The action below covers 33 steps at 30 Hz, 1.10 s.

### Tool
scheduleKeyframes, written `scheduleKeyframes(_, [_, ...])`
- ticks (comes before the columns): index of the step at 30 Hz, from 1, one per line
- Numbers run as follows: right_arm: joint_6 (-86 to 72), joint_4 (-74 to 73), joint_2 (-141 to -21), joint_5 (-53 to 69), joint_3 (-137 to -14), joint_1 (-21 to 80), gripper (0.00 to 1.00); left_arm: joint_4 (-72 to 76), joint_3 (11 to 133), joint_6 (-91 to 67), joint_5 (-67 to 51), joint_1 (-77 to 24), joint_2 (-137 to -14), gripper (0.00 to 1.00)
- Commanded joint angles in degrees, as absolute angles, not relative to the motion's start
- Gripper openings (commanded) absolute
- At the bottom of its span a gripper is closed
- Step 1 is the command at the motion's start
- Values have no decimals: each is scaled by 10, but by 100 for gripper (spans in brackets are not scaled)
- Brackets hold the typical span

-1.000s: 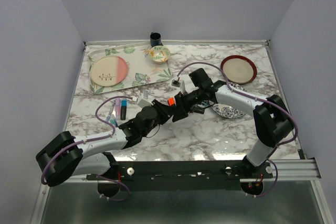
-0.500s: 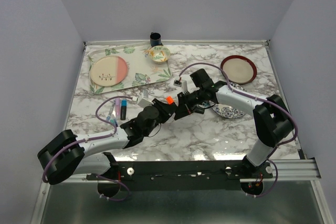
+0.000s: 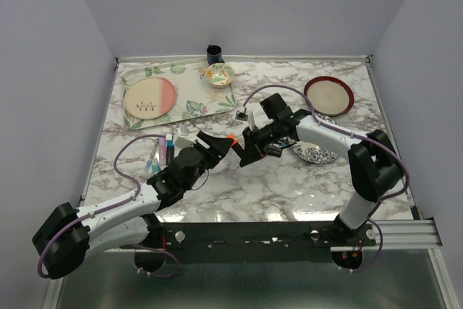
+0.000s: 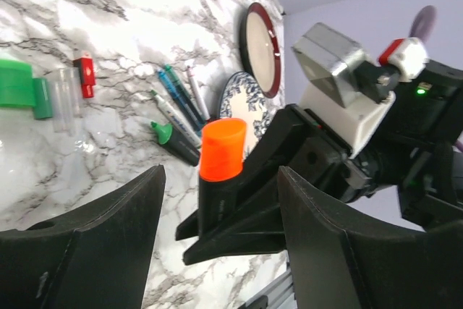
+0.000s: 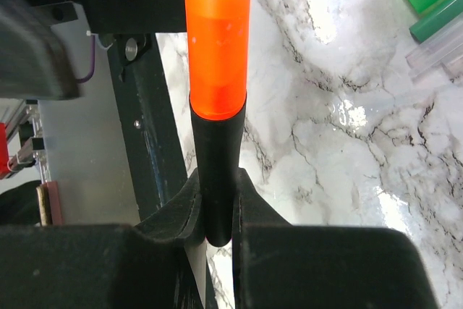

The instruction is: Open the pen caps

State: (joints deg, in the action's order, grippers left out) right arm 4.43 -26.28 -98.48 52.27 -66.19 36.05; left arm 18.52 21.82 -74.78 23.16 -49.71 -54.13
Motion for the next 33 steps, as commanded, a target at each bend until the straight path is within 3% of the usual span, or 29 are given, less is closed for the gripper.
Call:
scheduleKeyframes(1, [69, -279, -993, 541, -677, 366, 1, 150, 243, -730, 223, -495, -577, 71])
scheduleKeyframes(13, [84, -295, -998, 490, -686, 385, 0, 124, 281, -726, 238, -494, -608, 67])
scheduleKeyframes(20, [93, -296, -990, 450, -689, 399, 1, 80, 306, -729, 246, -494, -627, 51])
scheduleKeyframes(23, [98, -297, -989, 438, -688, 402, 1, 69, 314, -722, 245, -494, -633, 38])
scheduleKeyframes(27, [107, -300, -986, 432, -689, 403, 1, 69, 309, -712, 250, -493, -624, 6])
scheduleKeyframes(28, [111, -301, -984, 433, -689, 403, 1, 77, 306, -709, 250, -493, -619, 2])
scheduleKeyframes(29, [111, -301, -983, 437, -691, 403, 3, 83, 302, -707, 244, -493, -617, 0])
scheduleKeyframes(33, [112, -301, -972, 457, -694, 403, 39, 124, 287, -708, 208, -494, -619, 0])
